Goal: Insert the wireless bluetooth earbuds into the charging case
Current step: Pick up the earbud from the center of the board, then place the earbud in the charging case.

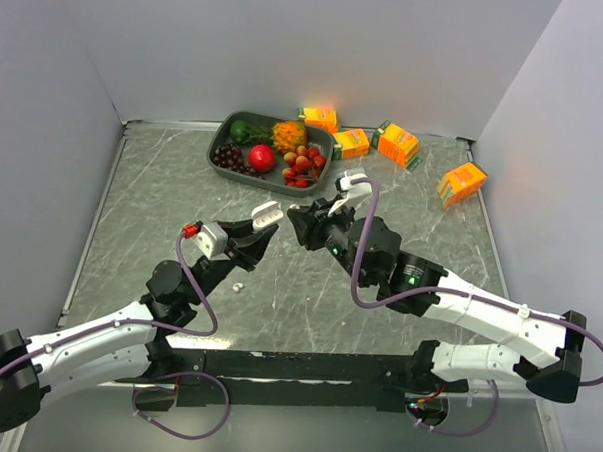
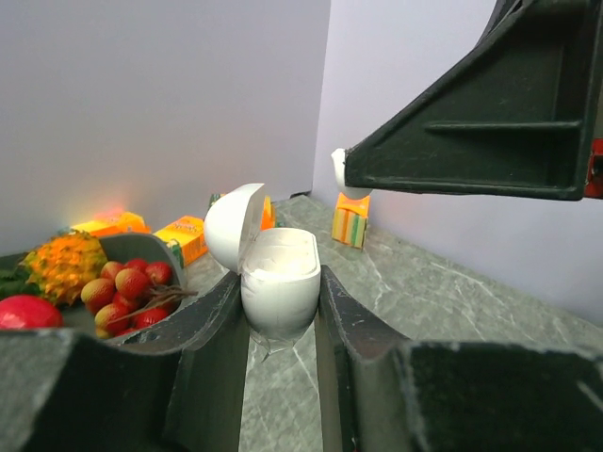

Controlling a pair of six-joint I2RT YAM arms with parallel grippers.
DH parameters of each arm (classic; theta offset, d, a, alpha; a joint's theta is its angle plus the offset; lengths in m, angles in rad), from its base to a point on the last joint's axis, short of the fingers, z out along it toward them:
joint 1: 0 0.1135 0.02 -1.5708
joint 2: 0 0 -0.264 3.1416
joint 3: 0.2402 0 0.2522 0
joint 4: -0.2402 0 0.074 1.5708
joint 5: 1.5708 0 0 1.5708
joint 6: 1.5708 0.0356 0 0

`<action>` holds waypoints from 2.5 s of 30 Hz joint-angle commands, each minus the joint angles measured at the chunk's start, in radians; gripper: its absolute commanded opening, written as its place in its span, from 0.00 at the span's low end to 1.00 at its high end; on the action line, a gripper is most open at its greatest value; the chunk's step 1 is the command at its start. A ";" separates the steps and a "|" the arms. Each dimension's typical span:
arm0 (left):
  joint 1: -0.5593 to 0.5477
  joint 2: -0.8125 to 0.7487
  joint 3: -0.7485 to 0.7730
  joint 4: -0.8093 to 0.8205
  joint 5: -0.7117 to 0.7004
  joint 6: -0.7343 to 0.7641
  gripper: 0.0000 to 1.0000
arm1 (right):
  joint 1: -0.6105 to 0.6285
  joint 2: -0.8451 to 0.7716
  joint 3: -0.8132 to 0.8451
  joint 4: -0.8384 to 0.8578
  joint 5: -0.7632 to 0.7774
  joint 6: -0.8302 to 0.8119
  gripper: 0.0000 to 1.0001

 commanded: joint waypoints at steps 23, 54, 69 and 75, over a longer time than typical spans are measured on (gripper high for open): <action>-0.002 0.019 0.038 0.110 0.072 0.026 0.01 | 0.046 0.067 0.061 0.100 -0.031 -0.015 0.30; -0.002 -0.016 0.031 0.119 0.052 0.016 0.01 | 0.055 0.088 0.078 0.046 -0.014 0.013 0.31; 0.000 -0.014 0.032 0.121 0.046 0.016 0.01 | 0.069 0.079 0.076 0.046 -0.050 -0.010 0.54; 0.000 -0.017 0.032 0.121 0.046 0.015 0.01 | 0.075 0.074 0.087 0.021 -0.041 -0.009 0.61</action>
